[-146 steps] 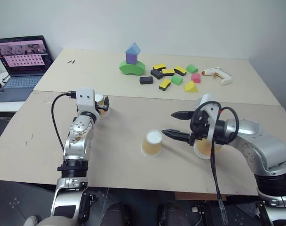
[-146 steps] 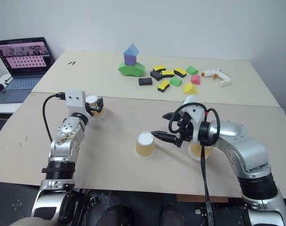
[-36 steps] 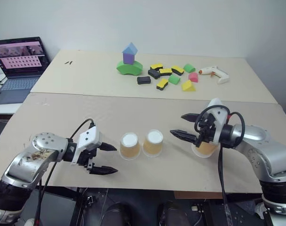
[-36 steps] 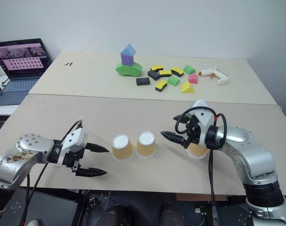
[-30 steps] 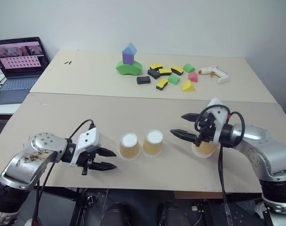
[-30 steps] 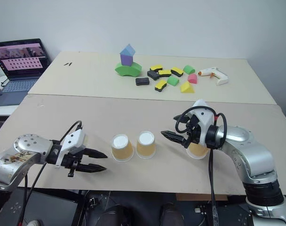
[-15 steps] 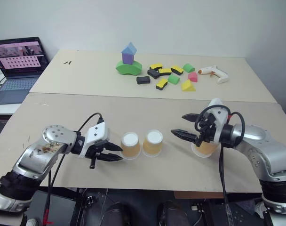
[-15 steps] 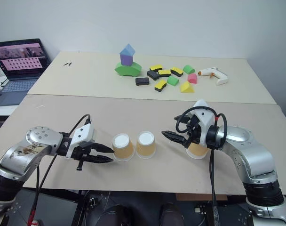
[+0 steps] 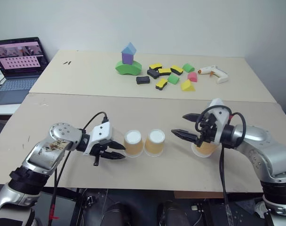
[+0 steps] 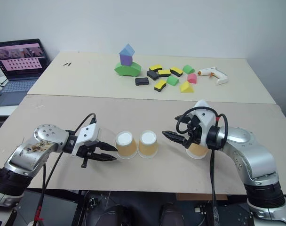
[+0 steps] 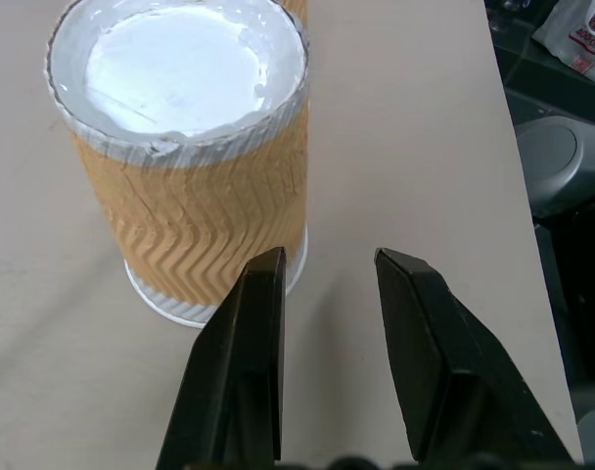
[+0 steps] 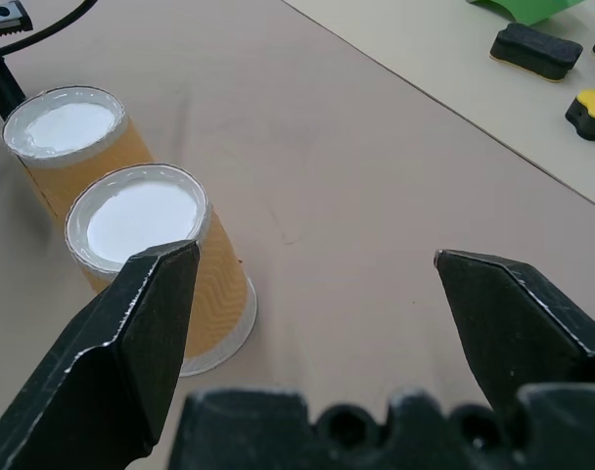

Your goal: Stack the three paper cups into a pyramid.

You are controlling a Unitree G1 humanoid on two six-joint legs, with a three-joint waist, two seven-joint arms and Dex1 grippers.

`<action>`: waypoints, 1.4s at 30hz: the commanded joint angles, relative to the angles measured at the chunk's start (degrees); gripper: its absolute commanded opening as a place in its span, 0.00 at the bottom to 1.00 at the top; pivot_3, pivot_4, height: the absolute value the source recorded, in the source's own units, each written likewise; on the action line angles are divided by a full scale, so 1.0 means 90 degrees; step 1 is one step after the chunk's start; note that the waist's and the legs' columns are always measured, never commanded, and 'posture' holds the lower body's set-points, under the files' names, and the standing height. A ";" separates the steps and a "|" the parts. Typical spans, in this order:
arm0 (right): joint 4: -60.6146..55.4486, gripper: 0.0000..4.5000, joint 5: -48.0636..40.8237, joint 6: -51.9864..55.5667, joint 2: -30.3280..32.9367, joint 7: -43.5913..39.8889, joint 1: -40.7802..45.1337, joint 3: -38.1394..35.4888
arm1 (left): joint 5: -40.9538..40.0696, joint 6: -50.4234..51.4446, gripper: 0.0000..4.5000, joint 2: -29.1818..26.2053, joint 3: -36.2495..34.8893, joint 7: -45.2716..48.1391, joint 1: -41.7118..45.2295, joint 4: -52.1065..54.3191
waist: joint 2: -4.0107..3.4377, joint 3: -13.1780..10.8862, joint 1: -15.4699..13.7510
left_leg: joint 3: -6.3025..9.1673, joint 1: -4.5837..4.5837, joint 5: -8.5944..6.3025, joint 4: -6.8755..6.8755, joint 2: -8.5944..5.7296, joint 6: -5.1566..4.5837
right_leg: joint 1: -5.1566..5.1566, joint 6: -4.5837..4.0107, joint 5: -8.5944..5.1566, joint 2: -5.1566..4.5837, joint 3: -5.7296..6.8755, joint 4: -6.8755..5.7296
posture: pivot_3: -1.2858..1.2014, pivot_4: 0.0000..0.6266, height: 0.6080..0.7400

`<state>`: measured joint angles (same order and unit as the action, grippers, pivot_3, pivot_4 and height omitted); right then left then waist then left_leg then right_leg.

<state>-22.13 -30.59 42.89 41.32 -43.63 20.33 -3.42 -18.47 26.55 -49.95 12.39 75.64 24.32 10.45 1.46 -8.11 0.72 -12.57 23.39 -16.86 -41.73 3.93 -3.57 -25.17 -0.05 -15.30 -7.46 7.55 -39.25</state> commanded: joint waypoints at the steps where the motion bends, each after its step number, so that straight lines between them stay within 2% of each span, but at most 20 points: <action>1: -0.0246 1.00 -0.0108 -0.0052 0.0113 -0.0016 0.0028 -0.0279 | -0.0283 0.0105 0.34 -0.0315 -0.0447 0.0167 -0.0089 0.0274 | 0.0000 0.0000 0.0012 | 0.0000 0.0000 0.0000 0.0000 0.0001 0.0000 | 0.0000 0.0000 0.0000 0.0000 -0.0001 0.0000 | 0.52 0.24 0.72; 7: -0.0088 1.00 -0.0079 -0.0132 0.0164 -0.0120 0.0079 -0.0266 | -0.1003 0.0771 0.34 -0.0813 -0.1358 0.0121 -0.0465 0.0670 | 0.0000 0.0000 0.0011 | 0.0001 -0.0002 0.0000 0.0000 0.0002 0.0000 | -0.0001 0.0001 -0.0001 -0.0001 -0.0003 0.0000 | 0.52 0.24 0.72; 11: 0.0025 1.00 -0.0062 -0.0166 0.0245 -0.0212 0.0099 -0.0348 | -0.1065 0.1011 0.34 -0.0719 -0.1846 -0.0505 -0.0562 0.0628 | 0.0000 0.0000 -0.0015 | 0.0002 -0.0003 0.0000 0.0000 0.0001 0.0000 | 0.0001 0.0001 -0.0001 -0.0002 -0.0004 0.0000 | 0.52 0.24 0.72; 14: 0.0041 1.00 -0.0081 -0.0155 0.0354 -0.0263 0.0059 -0.0481 | -0.0768 0.1031 0.34 -0.0312 -0.2011 -0.1477 -0.0325 0.0349 | -0.0001 0.0000 -0.0031 | 0.0003 -0.0004 0.0000 0.0000 -0.0002 0.0000 | 0.0004 0.0001 -0.0001 -0.0003 -0.0003 0.0000 | 0.52 0.24 0.72; 16: 0.0017 1.00 -0.0184 -0.0107 0.0569 -0.0392 -0.0053 -0.0800 | -0.0017 0.0730 0.34 0.0368 -0.2073 -0.3067 0.0046 0.0040 | -0.0005 -0.0001 -0.0071 | 0.0004 -0.0004 0.0000 0.0000 -0.0002 0.0000 | 0.0007 0.0001 0.0000 -0.0004 -0.0002 0.0000 | 0.52 0.24 0.72; 17: 0.0009 1.00 -0.0264 -0.0069 0.0684 -0.0469 -0.0110 -0.1005 | 0.0033 0.0831 0.34 0.0833 -0.2231 -0.3784 0.0237 0.0011 | -0.0006 -0.0003 -0.0116 | 0.0005 -0.0005 0.0000 0.0000 -0.0007 -0.0001 | 0.0010 0.0002 0.0000 -0.0005 -0.0003 0.0002 | 0.52 0.24 0.72; 19: 0.0009 1.00 -0.0414 -0.0011 0.0840 -0.0577 -0.0204 -0.1310 | -0.0186 0.0968 0.34 0.1279 -0.2273 -0.4004 0.0208 0.0452 | 0.0001 -0.0002 -0.0145 | 0.0010 -0.0002 0.0001 -0.0005 -0.0006 -0.0002 | 0.0015 0.0002 0.0004 -0.0001 -0.0001 0.0004 | 0.52 0.24 0.72; 21: 0.0026 1.00 -0.0550 -0.0006 0.1020 -0.0746 -0.0330 -0.1563 | -0.0512 0.1199 0.34 0.1257 -0.2192 -0.3660 -0.0002 0.0903 | 0.0004 -0.0001 -0.0132 | 0.0009 0.0000 -0.0002 -0.0004 -0.0006 -0.0006 | 0.0015 0.0003 0.0004 -0.0001 0.0001 0.0008 | 0.52 0.24 0.72; 26: 0.0304 1.00 -0.0716 -0.0078 0.1681 -0.1457 -0.0840 -0.2223 | -0.1232 0.1632 0.34 0.0656 -0.2218 -0.2733 -0.0187 0.1376 | 0.0002 -0.0002 -0.0077 | 0.0004 -0.0005 -0.0001 0.0007 -0.0002 -0.0005 | 0.0007 0.0005 0.0001 0.0003 0.0001 0.0009 | 0.52 0.24 0.72; 32: 0.0887 1.00 -0.0540 -0.0416 0.2187 -0.2185 -0.1382 -0.2397 | -0.2115 0.1866 0.34 -0.0444 -0.2343 -0.1223 -0.0013 0.1486 | 0.0002 -0.0002 -0.0074 | 0.0005 -0.0031 -0.0002 0.0000 -0.0001 -0.0004 | 0.0034 0.0006 0.0001 -0.0001 -0.0008 0.0008 | 0.52 0.24 0.72; 34: 0.1039 1.00 -0.0536 -0.0475 0.2236 -0.2334 -0.1363 -0.2336 | -0.2336 0.1918 0.34 -0.0729 -0.2372 -0.0852 0.0178 0.1327 | 0.0001 -0.0002 -0.0063 | 0.0004 -0.0034 -0.0002 0.0000 0.0000 -0.0004 | 0.0033 0.0006 0.0001 -0.0001 -0.0012 0.0004 | 0.52 0.24 0.72; 37: 0.1378 1.00 -0.0369 -0.0745 0.2172 -0.2649 -0.1361 -0.1931 | -0.2179 0.1677 0.34 -0.1042 -0.2110 -0.0386 0.0707 0.0895 | 0.0000 -0.0002 -0.0063 | 0.0004 -0.0036 -0.0002 0.0000 0.0001 -0.0004 | 0.0034 0.0006 0.0000 0.0000 -0.0011 0.0003 | 0.52 0.24 0.72; 42: 0.2300 1.00 0.0287 -0.1443 0.1994 -0.2779 -0.1208 -0.1171 | -0.2044 0.1499 0.34 -0.1017 -0.1823 -0.0217 0.1024 0.0664 | 0.0000 -0.0003 -0.0052 | 0.0000 -0.0038 -0.0002 0.0001 -0.0004 -0.0004 | 0.0038 0.0009 -0.0001 -0.0001 -0.0014 0.0007 | 0.52 0.24 0.72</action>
<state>-3.55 -29.70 32.85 59.36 -67.83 8.31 -14.68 -37.35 41.24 -58.98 -4.15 73.21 31.92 16.55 1.46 -8.13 0.25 -12.57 23.08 -16.88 -41.72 3.90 -3.61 -24.87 0.03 -15.31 -7.47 7.43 -39.19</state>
